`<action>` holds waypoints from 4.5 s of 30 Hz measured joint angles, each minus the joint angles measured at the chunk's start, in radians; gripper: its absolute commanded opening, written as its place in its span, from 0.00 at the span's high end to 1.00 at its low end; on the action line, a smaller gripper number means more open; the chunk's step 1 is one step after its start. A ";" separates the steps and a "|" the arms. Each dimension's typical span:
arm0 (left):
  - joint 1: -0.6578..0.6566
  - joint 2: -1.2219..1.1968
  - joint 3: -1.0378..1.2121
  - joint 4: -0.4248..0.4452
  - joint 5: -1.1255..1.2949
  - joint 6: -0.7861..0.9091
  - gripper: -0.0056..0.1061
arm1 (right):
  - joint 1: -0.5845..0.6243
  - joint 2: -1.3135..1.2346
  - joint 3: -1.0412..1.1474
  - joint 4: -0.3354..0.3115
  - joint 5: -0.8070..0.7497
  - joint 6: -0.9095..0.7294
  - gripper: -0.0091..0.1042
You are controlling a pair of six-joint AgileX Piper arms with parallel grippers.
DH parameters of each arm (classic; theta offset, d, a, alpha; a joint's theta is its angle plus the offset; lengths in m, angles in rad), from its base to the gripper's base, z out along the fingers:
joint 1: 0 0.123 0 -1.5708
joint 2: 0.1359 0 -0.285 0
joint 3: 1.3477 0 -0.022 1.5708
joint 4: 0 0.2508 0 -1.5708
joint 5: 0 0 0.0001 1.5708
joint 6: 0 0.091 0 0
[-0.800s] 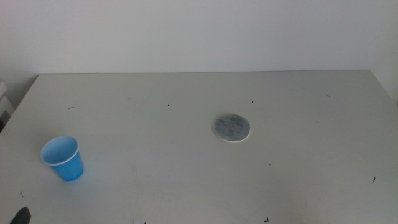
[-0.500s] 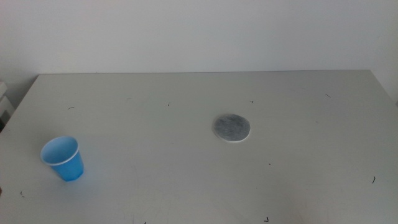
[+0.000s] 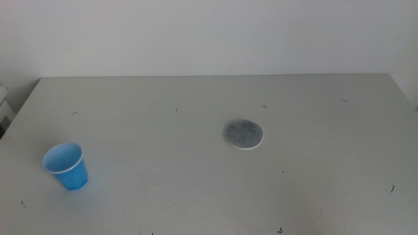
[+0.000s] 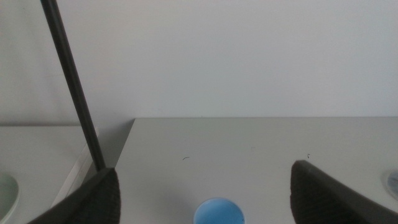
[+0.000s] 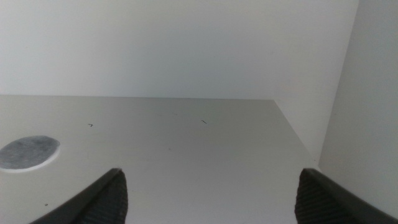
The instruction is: Place an empty cup on a cup mat.
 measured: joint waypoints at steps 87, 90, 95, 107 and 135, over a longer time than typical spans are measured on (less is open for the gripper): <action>0.088 1.602 -0.720 -0.091 0.548 0.242 0.29 | 0.000 0.000 0.000 0.000 0.000 0.000 0.09; 0.088 1.602 -0.720 -0.091 0.544 0.248 0.57 | 0.000 0.000 0.000 0.000 0.000 0.000 0.09; 0.088 1.602 -0.720 -0.100 0.544 0.249 0.95 | 0.000 0.000 0.000 0.000 0.000 0.000 0.09; 0.088 1.495 -0.737 -0.175 0.601 0.231 0.95 | 0.000 0.000 0.000 0.000 0.000 0.000 0.09; -0.473 1.991 -1.616 -0.277 0.656 -0.043 0.95 | 0.000 0.000 0.000 0.000 0.000 0.000 0.09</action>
